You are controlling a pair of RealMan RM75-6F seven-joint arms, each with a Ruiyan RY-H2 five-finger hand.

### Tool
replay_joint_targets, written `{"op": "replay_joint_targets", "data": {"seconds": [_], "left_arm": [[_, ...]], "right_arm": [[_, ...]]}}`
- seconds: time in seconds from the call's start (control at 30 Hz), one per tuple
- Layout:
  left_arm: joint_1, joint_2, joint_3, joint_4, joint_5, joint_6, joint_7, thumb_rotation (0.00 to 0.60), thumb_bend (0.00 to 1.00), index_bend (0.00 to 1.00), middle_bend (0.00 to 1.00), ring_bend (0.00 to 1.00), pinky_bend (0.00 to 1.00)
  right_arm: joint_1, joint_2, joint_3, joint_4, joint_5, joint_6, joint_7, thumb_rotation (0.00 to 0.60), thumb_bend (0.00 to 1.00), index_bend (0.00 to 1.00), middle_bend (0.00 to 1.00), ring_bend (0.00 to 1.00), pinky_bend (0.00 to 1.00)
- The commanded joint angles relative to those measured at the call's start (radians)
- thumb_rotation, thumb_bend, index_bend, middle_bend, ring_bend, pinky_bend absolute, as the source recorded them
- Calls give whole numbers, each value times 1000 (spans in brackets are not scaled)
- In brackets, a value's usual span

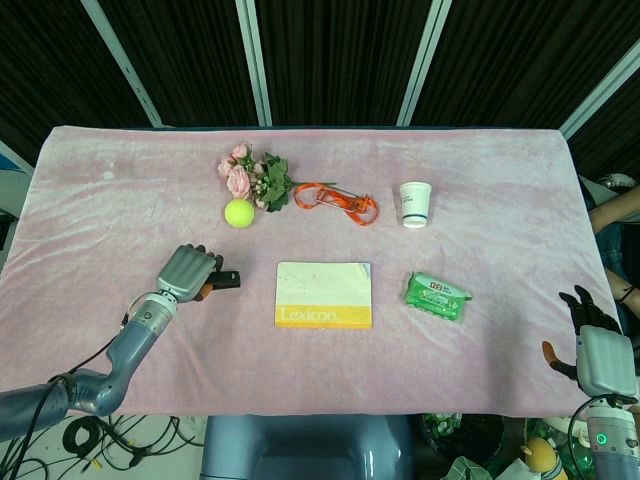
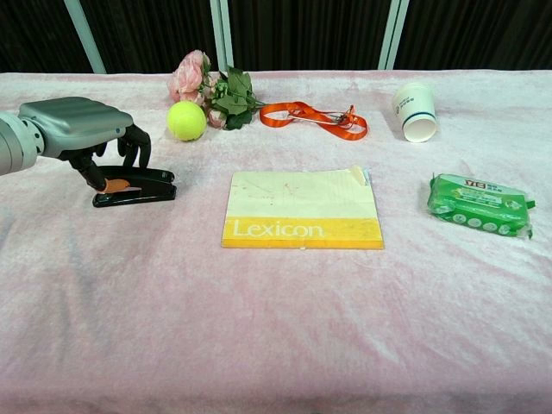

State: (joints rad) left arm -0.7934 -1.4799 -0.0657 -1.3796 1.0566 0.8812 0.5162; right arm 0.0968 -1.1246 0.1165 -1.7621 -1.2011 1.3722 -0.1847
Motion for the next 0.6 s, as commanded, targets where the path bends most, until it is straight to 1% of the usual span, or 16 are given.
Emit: {"op": "replay_joint_targets", "data": {"seconds": [0.03,0.6], "left_arm": [[0,-1,2,2,2,-1,-1,600,376,416,517,321,435],[5,2,5,2,9,-3,-10,600,377,419,518,323,435]], "right_arm": [[0,0,0,0,0,0,0,600,244,175,64,190,233],[1,-1,-1,1,0,0,0,600,244,175,64,190,233]]}}
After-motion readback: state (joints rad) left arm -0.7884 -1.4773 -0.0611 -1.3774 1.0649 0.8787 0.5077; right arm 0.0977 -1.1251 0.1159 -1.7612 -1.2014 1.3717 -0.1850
